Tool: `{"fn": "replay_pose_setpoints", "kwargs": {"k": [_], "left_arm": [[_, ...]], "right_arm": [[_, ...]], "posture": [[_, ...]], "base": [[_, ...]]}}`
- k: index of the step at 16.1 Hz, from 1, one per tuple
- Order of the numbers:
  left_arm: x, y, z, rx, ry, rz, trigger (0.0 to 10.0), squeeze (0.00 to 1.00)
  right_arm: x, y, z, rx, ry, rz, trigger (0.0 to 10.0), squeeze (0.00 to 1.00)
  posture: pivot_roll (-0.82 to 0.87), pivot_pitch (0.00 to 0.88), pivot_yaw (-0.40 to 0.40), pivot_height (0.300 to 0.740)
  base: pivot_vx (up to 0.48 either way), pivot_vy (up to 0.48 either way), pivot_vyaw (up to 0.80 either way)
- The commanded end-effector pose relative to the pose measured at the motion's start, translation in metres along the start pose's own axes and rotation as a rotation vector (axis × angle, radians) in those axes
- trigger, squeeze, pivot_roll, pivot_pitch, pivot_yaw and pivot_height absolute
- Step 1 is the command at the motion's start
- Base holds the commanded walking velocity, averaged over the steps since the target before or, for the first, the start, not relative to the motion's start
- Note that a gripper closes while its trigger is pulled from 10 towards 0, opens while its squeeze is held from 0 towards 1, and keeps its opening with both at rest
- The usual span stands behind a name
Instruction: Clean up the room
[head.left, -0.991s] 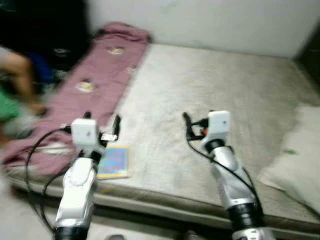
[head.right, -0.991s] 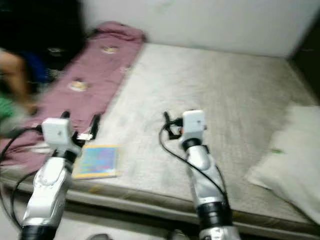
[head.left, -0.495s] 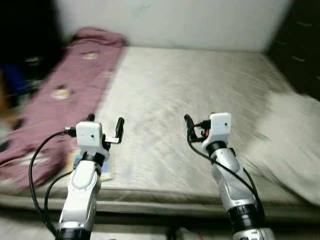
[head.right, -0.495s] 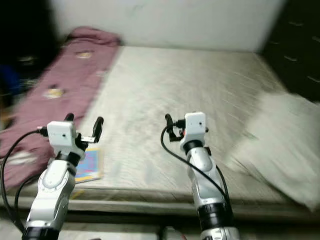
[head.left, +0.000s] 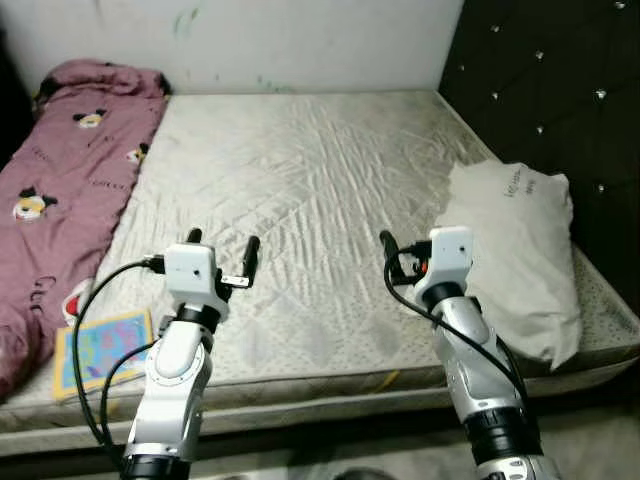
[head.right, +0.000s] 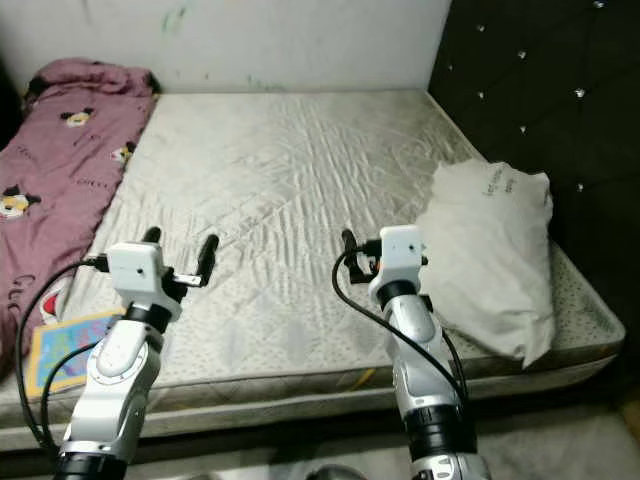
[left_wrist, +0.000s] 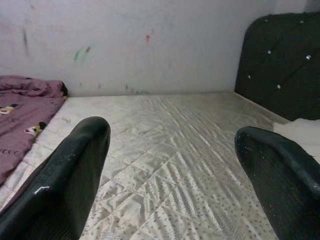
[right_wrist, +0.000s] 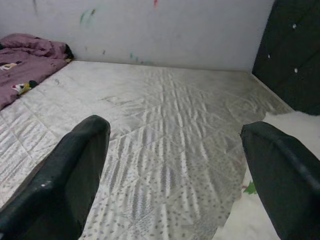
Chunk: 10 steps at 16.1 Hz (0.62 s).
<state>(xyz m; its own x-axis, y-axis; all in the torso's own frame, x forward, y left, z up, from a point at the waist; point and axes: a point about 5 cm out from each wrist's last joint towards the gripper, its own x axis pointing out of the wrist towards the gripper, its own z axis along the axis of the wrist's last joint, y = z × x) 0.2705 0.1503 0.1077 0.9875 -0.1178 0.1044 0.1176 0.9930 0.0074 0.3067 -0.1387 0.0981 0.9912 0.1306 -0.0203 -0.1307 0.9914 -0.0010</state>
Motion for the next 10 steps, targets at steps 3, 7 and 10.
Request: {"fn": "replay_pose_setpoints", "kwargs": {"k": [3,7,10], "left_arm": [[-0.0010,0.0037,0.0001,0.013,0.004,0.013,10.0,0.00],[-0.0014,0.0034,-0.0006,0.014,0.005,0.011,10.0,0.00],[-0.0012,0.0033,-0.0004,0.016,0.004,0.009,10.0,0.00]], "right_arm": [[0.0007,0.0034,0.0008,0.001,-0.003,0.016,10.0,0.00],[0.0007,0.0037,0.0001,-0.002,-0.002,0.020,10.0,0.00],[0.0008,0.0040,0.0001,-0.004,-0.002,0.021,10.0,0.00]], "posture": [[0.03,0.000,-0.034,0.740],[0.03,0.000,-0.033,0.740],[0.03,0.000,-0.033,0.740]], "base": [[0.000,-0.304,0.00],[0.000,-0.299,0.00],[0.000,-0.299,0.00]]}}
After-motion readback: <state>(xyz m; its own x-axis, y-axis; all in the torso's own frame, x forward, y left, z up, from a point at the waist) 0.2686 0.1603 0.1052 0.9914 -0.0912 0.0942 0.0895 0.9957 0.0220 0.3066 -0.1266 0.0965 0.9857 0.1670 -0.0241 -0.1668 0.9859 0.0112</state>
